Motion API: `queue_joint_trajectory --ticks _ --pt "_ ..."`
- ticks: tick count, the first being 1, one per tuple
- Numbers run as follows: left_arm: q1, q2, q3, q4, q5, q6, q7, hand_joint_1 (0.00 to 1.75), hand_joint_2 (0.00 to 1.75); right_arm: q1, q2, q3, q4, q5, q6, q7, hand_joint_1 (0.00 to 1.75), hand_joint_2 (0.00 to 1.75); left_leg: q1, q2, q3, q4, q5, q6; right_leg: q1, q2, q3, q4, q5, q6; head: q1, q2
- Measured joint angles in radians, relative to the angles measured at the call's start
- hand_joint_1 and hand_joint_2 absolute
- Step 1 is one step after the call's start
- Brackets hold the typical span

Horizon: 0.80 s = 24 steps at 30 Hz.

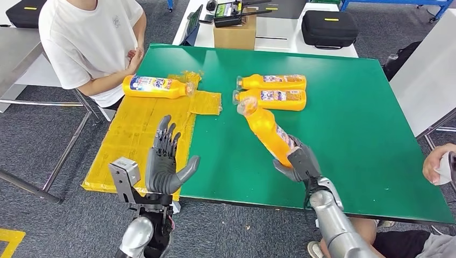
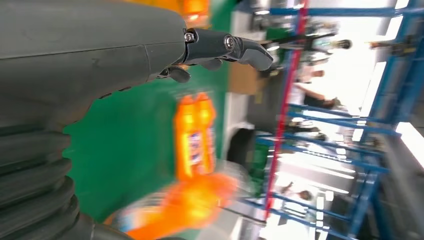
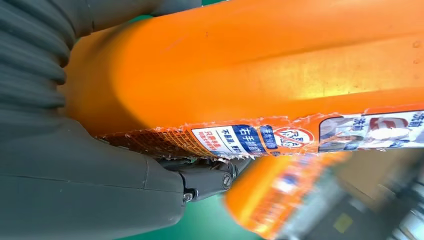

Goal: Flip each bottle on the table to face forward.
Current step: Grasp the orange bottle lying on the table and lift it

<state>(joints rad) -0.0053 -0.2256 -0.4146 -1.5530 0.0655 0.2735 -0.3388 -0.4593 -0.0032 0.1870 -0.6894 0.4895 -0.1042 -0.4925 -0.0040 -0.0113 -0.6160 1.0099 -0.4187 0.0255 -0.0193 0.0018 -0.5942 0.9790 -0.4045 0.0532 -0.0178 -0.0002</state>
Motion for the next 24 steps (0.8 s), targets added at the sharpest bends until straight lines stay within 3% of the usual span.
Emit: queue_joint_trajectory --ticks 11,16,20,24 --pt "0.013 -0.007 -0.003 0.062 0.033 -0.042 0.035 0.0 1.75 0.108 0.07 -0.067 -0.256 -0.143 -0.021 -0.029 1.75 1.75 -0.002 -0.003 -0.004 0.0 0.0 0.0 -0.002 -0.001 -0.002 0.0 0.0 0.0 0.001 0.0" --pt "0.019 -0.006 -0.012 0.107 0.026 -0.115 -0.037 0.0 1.75 0.145 0.129 -0.071 -0.4 -0.237 -0.076 -0.042 1.75 1.75 -0.001 -0.003 -0.004 0.0 0.0 0.0 -0.001 -0.001 -0.003 0.0 0.0 0.0 0.0 0.0" --pt "0.028 -0.004 -0.038 0.122 -0.074 -0.13 -0.098 0.0 1.75 0.16 0.15 -0.022 -0.446 -0.221 -0.05 -0.024 1.75 1.75 -0.001 -0.001 -0.004 0.0 0.0 0.0 -0.001 0.0 -0.003 0.0 -0.001 0.0 0.001 0.0" --pt "0.029 -0.001 -0.072 0.12 -0.123 -0.179 -0.115 0.0 1.75 0.163 0.145 0.091 -0.434 -0.115 0.061 -0.039 1.75 1.75 -0.001 -0.002 -0.004 0.0 0.0 0.0 -0.001 0.0 -0.004 0.0 -0.001 0.0 0.001 0.0"
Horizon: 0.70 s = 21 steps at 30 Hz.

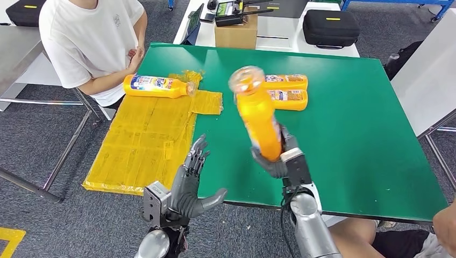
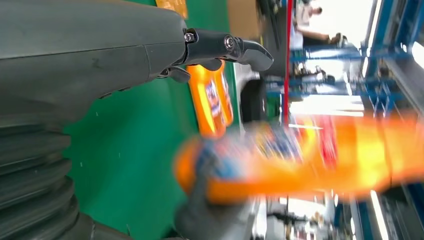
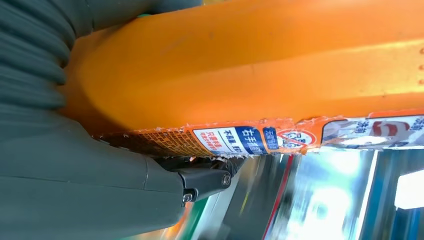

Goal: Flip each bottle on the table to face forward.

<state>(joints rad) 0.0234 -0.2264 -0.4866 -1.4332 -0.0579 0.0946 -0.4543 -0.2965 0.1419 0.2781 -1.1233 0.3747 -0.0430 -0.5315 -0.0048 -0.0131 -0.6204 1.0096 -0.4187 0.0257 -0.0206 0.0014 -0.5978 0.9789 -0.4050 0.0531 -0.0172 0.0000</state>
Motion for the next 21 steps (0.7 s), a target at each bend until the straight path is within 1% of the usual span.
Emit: queue_joint_trajectory --ticks 2,4,5,7,10,13,21 --pt "-0.004 0.0 -0.011 0.0 0.052 -0.063 0.026 0.0 1.75 0.0 -0.009 0.072 0.021 0.084 0.02 -0.047 1.75 1.75 0.0 -0.001 0.0 0.0 0.0 0.0 0.0 0.0 0.0 0.0 0.0 0.0 0.0 0.0" --pt "-0.008 0.0 -0.017 0.001 0.136 -0.128 0.053 0.0 1.75 -0.001 -0.017 0.135 0.039 0.144 -0.006 -0.105 1.75 1.75 0.0 -0.002 -0.001 0.0 0.0 0.0 0.0 -0.001 0.0 0.0 0.0 0.0 0.0 0.0" --pt "-0.01 0.0 -0.018 0.002 0.166 -0.142 0.058 0.0 1.75 -0.004 -0.02 0.161 0.046 0.16 -0.026 -0.124 1.75 1.75 0.0 -0.002 -0.001 0.0 0.0 0.0 0.0 -0.001 0.0 0.0 0.0 0.0 0.0 0.0" --pt "-0.012 0.0 -0.018 0.002 0.181 -0.133 0.058 0.0 1.75 -0.009 -0.025 0.199 0.053 0.175 -0.057 -0.135 1.75 1.75 0.0 -0.001 -0.001 0.0 0.0 0.0 0.0 0.0 0.0 0.0 0.0 0.0 0.0 0.0" --pt "-0.013 0.001 -0.018 0.002 0.17 -0.106 0.05 0.0 1.75 -0.013 -0.031 0.235 0.061 0.159 -0.072 -0.13 1.75 1.75 0.0 -0.001 -0.001 0.0 0.0 0.0 0.0 -0.001 -0.001 0.0 0.0 0.0 0.0 0.0" --pt "-0.013 0.004 -0.02 -0.003 0.168 -0.102 0.049 0.0 1.75 -0.012 -0.036 0.244 0.069 0.139 -0.078 -0.132 1.75 1.75 0.0 -0.001 -0.001 0.0 0.0 0.0 0.0 -0.001 -0.001 0.0 0.0 0.0 0.0 0.0" --pt "-0.013 0.009 -0.022 -0.007 0.181 -0.09 0.055 0.0 1.75 -0.012 -0.043 0.254 0.08 0.145 -0.089 -0.137 1.75 1.75 0.0 -0.001 -0.001 0.0 0.0 0.0 0.0 0.0 -0.001 0.0 0.0 0.0 0.0 0.0"
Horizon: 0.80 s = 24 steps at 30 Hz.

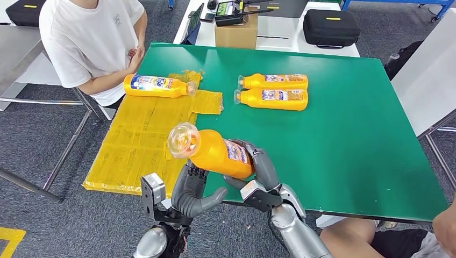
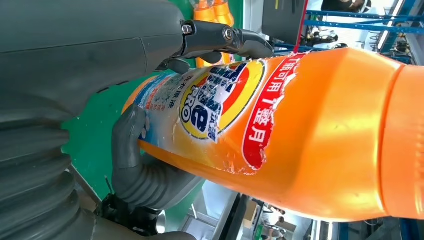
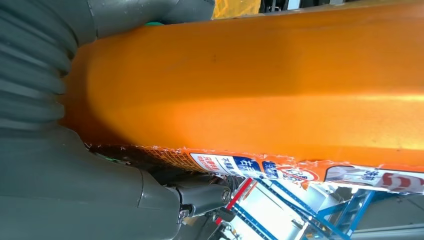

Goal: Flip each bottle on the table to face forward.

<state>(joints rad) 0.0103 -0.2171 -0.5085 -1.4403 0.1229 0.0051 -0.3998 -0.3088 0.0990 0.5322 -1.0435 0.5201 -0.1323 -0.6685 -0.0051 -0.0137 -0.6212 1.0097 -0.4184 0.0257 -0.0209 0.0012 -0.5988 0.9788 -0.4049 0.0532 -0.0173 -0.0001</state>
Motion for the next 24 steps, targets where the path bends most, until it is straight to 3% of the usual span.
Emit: queue_joint_trajectory --ticks 9,17,18,21,22,24 --pt "-0.04 -0.002 0.012 -0.023 -0.055 0.116 -0.067 0.0 1.75 0.032 -0.002 0.053 0.002 0.017 0.038 0.007 1.75 1.75 0.0 0.0 0.0 0.0 0.0 0.0 0.0 0.0 0.0 0.0 0.0 0.0 0.0 0.0" --pt "-0.05 -0.004 0.031 -0.028 0.073 0.035 -0.066 0.02 1.75 0.032 -0.008 0.077 0.002 -0.004 0.066 0.006 1.75 1.75 0.0 0.0 0.0 0.0 0.0 0.0 0.0 0.0 0.0 0.0 0.0 0.0 0.0 0.0" --pt "-0.05 -0.004 0.032 -0.028 0.074 0.033 -0.066 0.13 1.75 0.032 -0.009 0.079 0.002 -0.005 0.067 0.006 1.75 1.75 0.0 0.0 0.0 0.0 0.0 0.0 0.0 0.0 0.0 0.0 0.0 0.0 0.0 0.0" --pt "-0.049 -0.004 0.034 -0.028 0.075 0.031 -0.066 1.37 1.75 0.032 -0.01 0.082 0.002 -0.006 0.067 0.006 1.75 1.75 0.0 0.0 0.0 0.0 0.0 0.0 0.0 0.0 0.0 0.0 0.0 0.0 0.0 0.0" --pt "-0.05 -0.004 0.035 -0.028 0.075 0.03 -0.066 1.69 1.75 0.032 -0.011 0.082 0.002 -0.007 0.067 0.006 1.64 1.75 0.0 0.0 0.0 0.0 0.0 0.0 0.0 0.0 0.0 0.0 0.0 0.0 0.0 0.0" --pt "-0.05 -0.004 0.037 -0.028 0.078 0.024 -0.065 1.75 1.75 0.032 -0.011 0.084 0.002 -0.013 0.07 0.006 0.9 1.75 0.0 0.0 0.0 0.0 0.0 0.0 0.0 0.0 0.0 0.0 0.0 0.0 0.0 0.0"
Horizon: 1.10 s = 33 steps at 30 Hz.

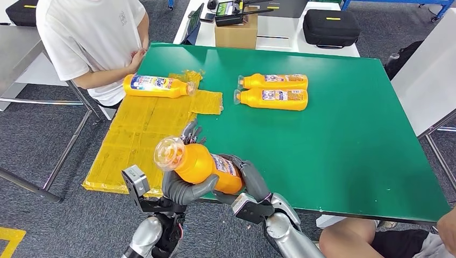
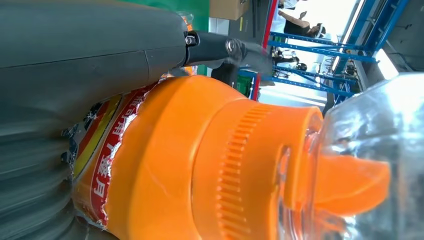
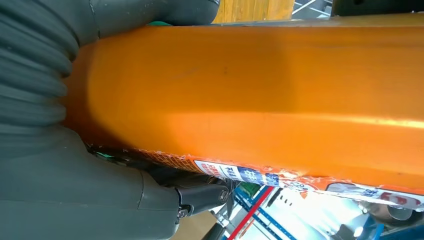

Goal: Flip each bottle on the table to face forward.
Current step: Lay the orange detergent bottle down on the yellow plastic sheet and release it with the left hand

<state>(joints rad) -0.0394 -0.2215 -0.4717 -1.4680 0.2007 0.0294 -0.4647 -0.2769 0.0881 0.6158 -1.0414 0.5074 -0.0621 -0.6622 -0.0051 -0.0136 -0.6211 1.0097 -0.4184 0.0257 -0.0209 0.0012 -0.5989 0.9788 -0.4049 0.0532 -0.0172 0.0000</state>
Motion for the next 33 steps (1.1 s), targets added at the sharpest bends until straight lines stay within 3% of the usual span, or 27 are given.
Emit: queue_joint_trajectory --ticks 2,5,9,14,21,29,33 --pt "-0.001 -0.001 0.002 0.001 0.013 -0.017 0.007 1.75 1.75 0.002 0.0 0.001 0.0 -0.012 0.005 0.0 0.18 1.75 0.0 0.0 0.0 0.0 0.0 0.0 0.0 0.0 0.0 0.0 0.0 0.0 0.0 0.0" --pt "-0.007 -0.003 0.006 0.003 0.045 -0.05 0.038 1.75 1.75 0.016 0.001 0.001 -0.011 -0.03 0.003 -0.003 0.0 1.75 0.0 0.0 0.0 0.0 0.0 0.0 0.0 0.0 0.0 0.0 0.0 0.0 0.0 0.0" --pt "-0.011 -0.004 0.008 0.008 0.063 -0.071 0.059 1.75 1.75 0.039 0.005 -0.004 -0.044 -0.058 -0.02 0.002 0.0 0.0 0.0 0.0 0.0 0.0 0.0 0.0 0.0 0.0 0.0 0.0 0.0 0.0 0.0 0.0" --pt "-0.013 -0.004 0.009 0.01 0.061 -0.059 0.06 1.75 1.75 0.069 0.018 -0.021 -0.095 -0.077 -0.06 0.011 0.0 0.0 0.0 0.0 0.0 0.0 0.0 0.0 0.0 0.0 0.0 0.0 0.0 0.0 0.0 0.0" --pt "-0.02 -0.004 0.021 0.009 -0.024 0.046 0.029 1.75 1.75 0.119 0.047 -0.063 -0.225 -0.093 -0.256 -0.031 0.0 0.0 0.0 -0.001 0.0 0.0 0.0 0.0 0.0 0.0 0.0 0.0 0.0 0.0 0.0 0.0" --pt "-0.026 0.014 0.09 -0.022 -0.258 0.236 -0.003 1.75 1.75 0.197 0.059 -0.15 -0.397 -0.138 -0.344 -0.024 0.0 0.0 0.0 -0.001 0.0 0.0 0.0 0.0 0.0 0.0 0.0 0.0 0.0 0.0 0.0 0.0" --pt "-0.018 0.025 0.139 -0.033 -0.524 0.389 0.0 1.75 1.75 0.238 0.063 -0.204 -0.515 -0.195 -0.468 -0.034 0.0 0.0 0.0 -0.001 0.0 0.0 0.0 0.0 0.0 0.0 0.0 0.0 0.0 0.0 0.0 0.0"
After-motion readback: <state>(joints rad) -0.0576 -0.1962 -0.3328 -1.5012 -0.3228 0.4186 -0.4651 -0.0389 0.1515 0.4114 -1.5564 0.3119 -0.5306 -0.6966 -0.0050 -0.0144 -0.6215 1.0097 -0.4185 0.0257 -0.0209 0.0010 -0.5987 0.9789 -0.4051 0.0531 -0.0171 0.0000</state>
